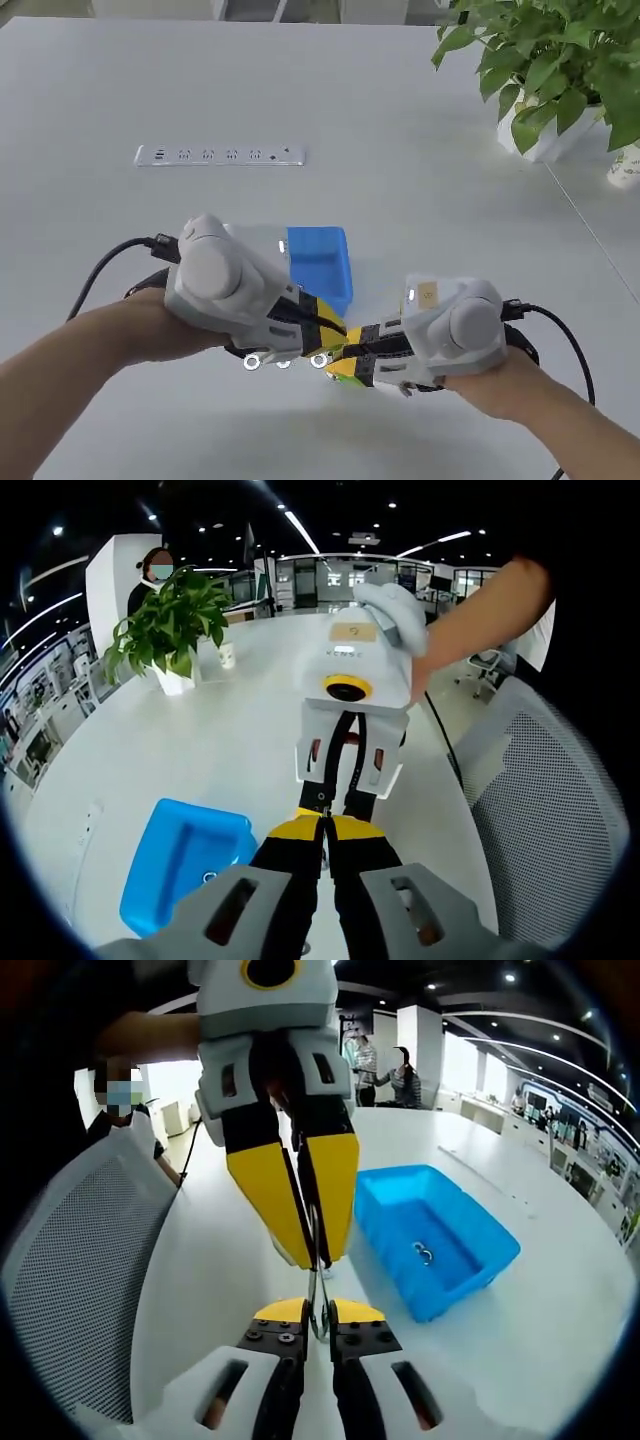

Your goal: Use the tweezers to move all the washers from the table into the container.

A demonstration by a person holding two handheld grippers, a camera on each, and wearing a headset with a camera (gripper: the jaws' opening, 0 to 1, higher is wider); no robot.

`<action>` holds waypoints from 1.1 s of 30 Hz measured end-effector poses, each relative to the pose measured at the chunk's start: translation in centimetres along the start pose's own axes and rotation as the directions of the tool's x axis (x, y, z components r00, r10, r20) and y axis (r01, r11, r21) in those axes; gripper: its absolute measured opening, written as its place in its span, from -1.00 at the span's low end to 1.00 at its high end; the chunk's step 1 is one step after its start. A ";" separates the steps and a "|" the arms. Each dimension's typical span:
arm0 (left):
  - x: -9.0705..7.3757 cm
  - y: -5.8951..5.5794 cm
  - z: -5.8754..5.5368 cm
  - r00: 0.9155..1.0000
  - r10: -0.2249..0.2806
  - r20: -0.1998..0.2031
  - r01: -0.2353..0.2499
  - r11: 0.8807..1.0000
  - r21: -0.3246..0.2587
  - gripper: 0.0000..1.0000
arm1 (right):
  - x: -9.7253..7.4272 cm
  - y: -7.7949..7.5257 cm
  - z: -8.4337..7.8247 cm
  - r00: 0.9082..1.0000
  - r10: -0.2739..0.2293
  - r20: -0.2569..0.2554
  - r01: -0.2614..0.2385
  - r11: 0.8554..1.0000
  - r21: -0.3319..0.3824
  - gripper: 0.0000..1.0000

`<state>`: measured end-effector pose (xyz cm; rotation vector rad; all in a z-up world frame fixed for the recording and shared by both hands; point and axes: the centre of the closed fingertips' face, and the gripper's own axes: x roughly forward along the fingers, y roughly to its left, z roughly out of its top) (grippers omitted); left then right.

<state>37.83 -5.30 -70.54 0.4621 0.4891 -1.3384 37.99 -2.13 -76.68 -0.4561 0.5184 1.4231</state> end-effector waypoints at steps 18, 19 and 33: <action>-1.4 0.0 0.4 0.999 0.029 0.033 -0.028 0.998 -0.056 -0.41 | -0.6 0.0 0.4 1.000 -0.002 -0.002 0.002 1.000 -0.004 -0.84; -1.5 0.1 0.5 0.999 0.034 0.037 -0.032 0.998 -0.057 -0.38 | -0.7 0.0 0.5 1.000 -0.004 -0.003 0.004 1.000 -0.006 -0.84; -3.3 -0.2 0.2 0.993 0.100 0.060 -0.090 0.985 -0.149 0.18 | -2.9 -0.2 3.2 1.000 -0.010 0.027 0.011 1.000 -0.028 -0.84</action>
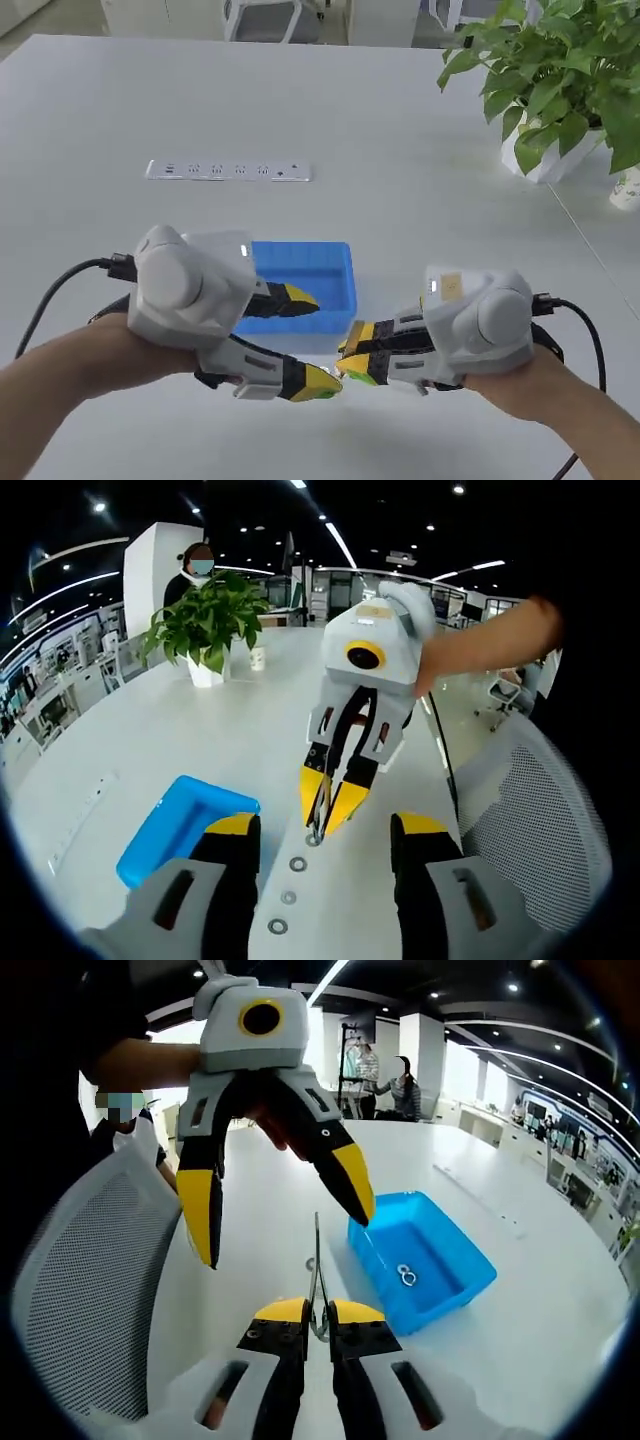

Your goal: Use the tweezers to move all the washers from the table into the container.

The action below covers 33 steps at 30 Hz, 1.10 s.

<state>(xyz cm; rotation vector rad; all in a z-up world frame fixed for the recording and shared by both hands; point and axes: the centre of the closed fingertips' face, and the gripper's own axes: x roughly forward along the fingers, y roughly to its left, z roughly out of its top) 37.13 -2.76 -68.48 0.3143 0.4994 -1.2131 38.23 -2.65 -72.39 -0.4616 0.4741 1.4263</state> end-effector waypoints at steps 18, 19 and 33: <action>-3.3 1.6 -0.2 0.996 0.086 0.039 -0.083 0.994 -0.064 0.54 | -1.7 -1.8 4.8 0.999 -0.018 0.033 0.019 0.999 -0.034 -0.84; -3.5 1.6 -0.2 0.995 0.089 0.040 -0.086 0.994 -0.065 0.55 | -1.7 -2.0 5.3 0.999 -0.015 0.037 0.016 0.999 -0.037 -0.84; -6.2 2.7 -0.8 0.984 0.162 0.073 -0.153 0.982 -0.112 0.82 | -0.7 -4.4 8.4 0.996 -0.003 0.084 0.009 0.998 -0.069 -0.83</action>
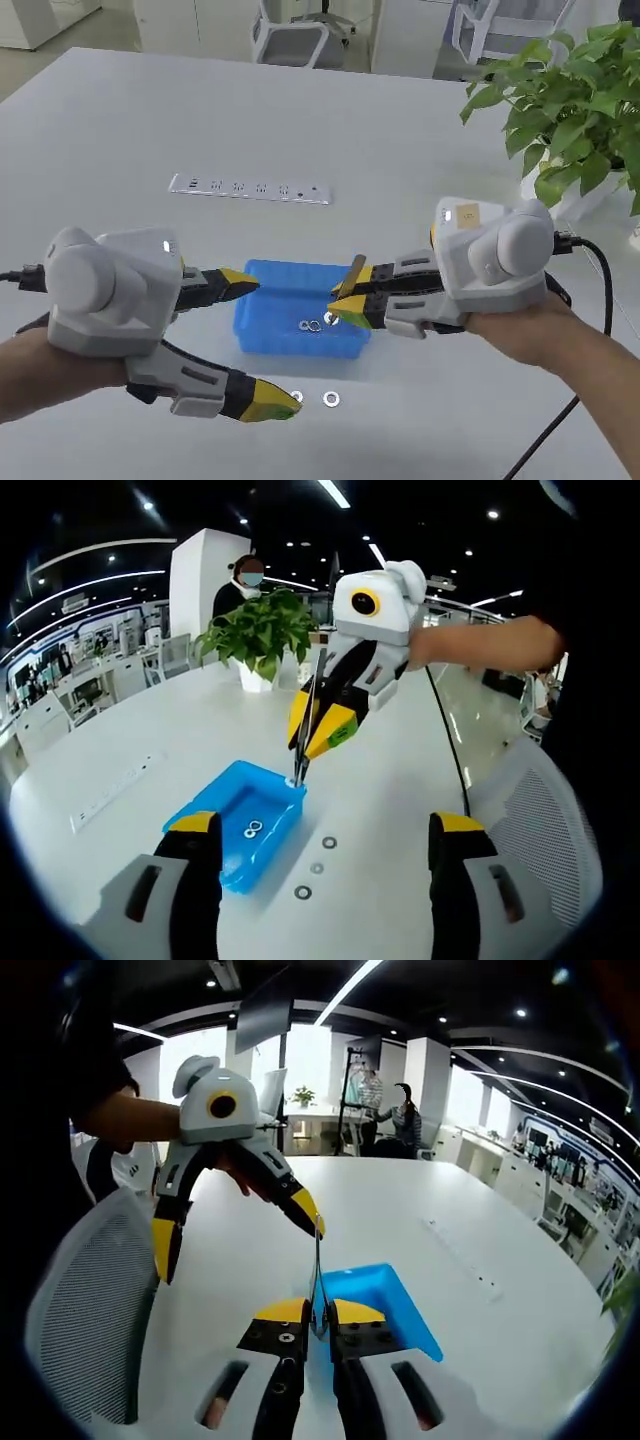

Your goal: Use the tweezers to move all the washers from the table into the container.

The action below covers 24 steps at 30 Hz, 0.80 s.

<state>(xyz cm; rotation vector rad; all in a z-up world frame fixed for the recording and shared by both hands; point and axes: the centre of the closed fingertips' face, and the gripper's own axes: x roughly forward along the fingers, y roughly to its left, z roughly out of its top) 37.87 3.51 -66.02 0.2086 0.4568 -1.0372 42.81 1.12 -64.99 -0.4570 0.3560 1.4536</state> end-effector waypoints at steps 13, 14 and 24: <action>-1.6 1.1 0.4 0.998 0.058 0.031 -0.058 0.998 -0.016 0.98 | 2.2 -3.2 0.3 1.000 -0.002 0.027 0.003 0.999 -0.038 -0.83; -1.6 1.2 0.4 0.998 0.061 0.032 -0.061 0.998 -0.016 0.98 | 2.3 -3.3 0.3 1.000 -0.002 0.029 0.003 0.999 -0.039 -0.83; -2.0 1.7 0.1 0.997 0.077 0.022 -0.076 0.997 -0.018 0.98 | 3.8 -4.4 -1.2 1.000 0.015 0.023 -0.014 0.999 -0.040 -0.83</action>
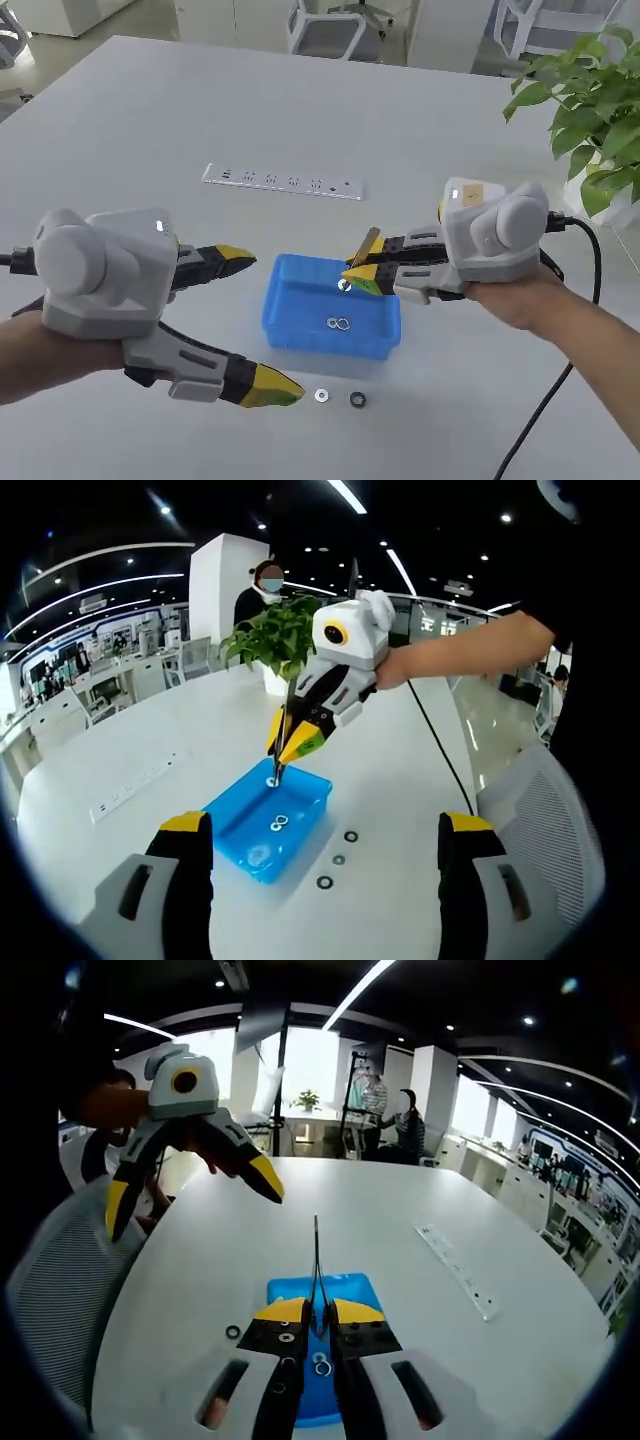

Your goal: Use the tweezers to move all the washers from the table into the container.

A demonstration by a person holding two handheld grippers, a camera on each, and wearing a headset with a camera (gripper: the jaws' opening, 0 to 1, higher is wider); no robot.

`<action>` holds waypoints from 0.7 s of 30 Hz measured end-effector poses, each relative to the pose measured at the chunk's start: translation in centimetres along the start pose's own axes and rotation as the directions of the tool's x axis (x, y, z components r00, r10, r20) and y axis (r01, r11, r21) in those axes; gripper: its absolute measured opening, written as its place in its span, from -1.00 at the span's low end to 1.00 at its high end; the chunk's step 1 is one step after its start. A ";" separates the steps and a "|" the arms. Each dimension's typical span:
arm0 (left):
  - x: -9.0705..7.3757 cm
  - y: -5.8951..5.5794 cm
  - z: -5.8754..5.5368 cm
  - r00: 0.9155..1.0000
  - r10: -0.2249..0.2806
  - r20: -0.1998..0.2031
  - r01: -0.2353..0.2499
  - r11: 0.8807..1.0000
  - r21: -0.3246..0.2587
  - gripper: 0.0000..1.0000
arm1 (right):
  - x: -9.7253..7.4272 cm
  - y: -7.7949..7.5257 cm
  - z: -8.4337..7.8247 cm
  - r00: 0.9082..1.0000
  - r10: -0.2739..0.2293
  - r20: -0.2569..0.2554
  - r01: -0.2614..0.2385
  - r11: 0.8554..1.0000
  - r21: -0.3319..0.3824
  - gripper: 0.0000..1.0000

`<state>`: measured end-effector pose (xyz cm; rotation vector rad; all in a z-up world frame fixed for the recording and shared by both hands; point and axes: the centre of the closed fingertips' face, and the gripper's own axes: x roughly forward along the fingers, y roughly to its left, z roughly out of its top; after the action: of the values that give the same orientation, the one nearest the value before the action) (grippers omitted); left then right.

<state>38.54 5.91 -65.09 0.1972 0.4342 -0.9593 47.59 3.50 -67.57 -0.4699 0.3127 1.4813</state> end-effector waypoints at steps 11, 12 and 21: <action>-0.1 0.4 0.2 1.000 -0.001 0.015 0.002 1.000 -0.015 0.98 | 1.5 -0.1 -2.5 0.999 0.017 -0.036 -0.016 0.999 0.032 -0.83; -0.1 0.4 0.2 1.000 -0.003 0.016 0.004 1.000 -0.018 0.98 | 1.7 -0.2 -2.8 0.999 0.015 -0.036 -0.014 0.999 0.036 -0.83; -0.2 0.9 0.2 1.000 0.001 0.024 0.000 1.000 -0.020 0.97 | 3.0 -0.1 -4.8 0.998 0.024 -0.060 -0.019 0.997 0.079 -0.83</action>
<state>39.25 6.46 -64.83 0.1670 0.4213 -0.9554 48.30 3.76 -73.17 -0.4503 0.4242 1.4719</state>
